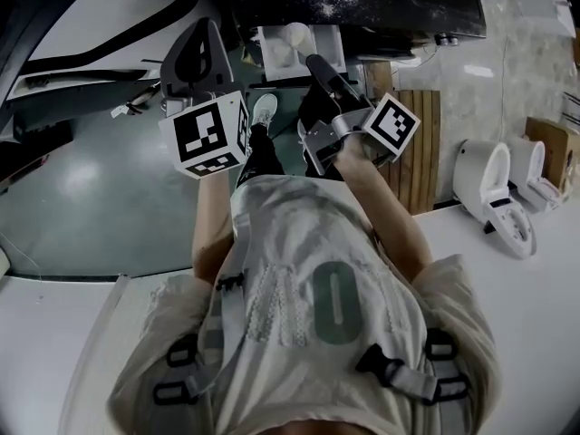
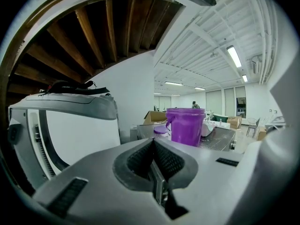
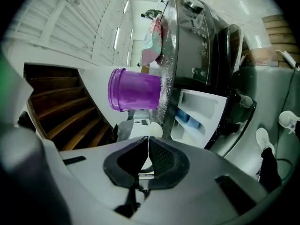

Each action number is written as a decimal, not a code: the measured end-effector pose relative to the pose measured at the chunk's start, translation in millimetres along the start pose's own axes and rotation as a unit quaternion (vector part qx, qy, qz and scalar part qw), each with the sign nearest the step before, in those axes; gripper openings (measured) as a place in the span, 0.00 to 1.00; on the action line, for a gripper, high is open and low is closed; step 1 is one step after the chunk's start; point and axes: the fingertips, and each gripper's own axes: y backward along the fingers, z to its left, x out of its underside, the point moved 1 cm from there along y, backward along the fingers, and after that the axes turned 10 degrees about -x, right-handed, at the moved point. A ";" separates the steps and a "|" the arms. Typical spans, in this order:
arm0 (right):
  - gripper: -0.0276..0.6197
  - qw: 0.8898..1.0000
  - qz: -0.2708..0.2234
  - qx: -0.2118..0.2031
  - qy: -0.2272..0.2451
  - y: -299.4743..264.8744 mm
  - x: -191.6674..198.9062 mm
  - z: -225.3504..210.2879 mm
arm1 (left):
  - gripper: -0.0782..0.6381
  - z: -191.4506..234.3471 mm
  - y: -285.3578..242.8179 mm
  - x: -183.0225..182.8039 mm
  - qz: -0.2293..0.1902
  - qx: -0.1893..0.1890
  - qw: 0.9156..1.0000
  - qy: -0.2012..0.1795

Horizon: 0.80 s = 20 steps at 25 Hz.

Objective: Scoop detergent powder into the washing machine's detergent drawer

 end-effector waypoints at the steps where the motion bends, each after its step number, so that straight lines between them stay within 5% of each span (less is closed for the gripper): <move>1: 0.06 1.000 0.004 0.006 0.008 -0.7 2.3 -2.6 | 0.14 1.5 -0.4 1.8 0.001 0.000 1.000 0.001; 13: 0.06 0.990 0.038 0.068 0.117 -9.2 10.7 -21.4 | 0.14 4.3 -9.9 13.9 0.014 0.006 1.000 0.016; 20: 0.06 0.953 0.103 0.120 0.258 -14.2 9.6 -21.4 | 0.14 3.7 -15.7 16.1 0.016 0.008 1.000 0.015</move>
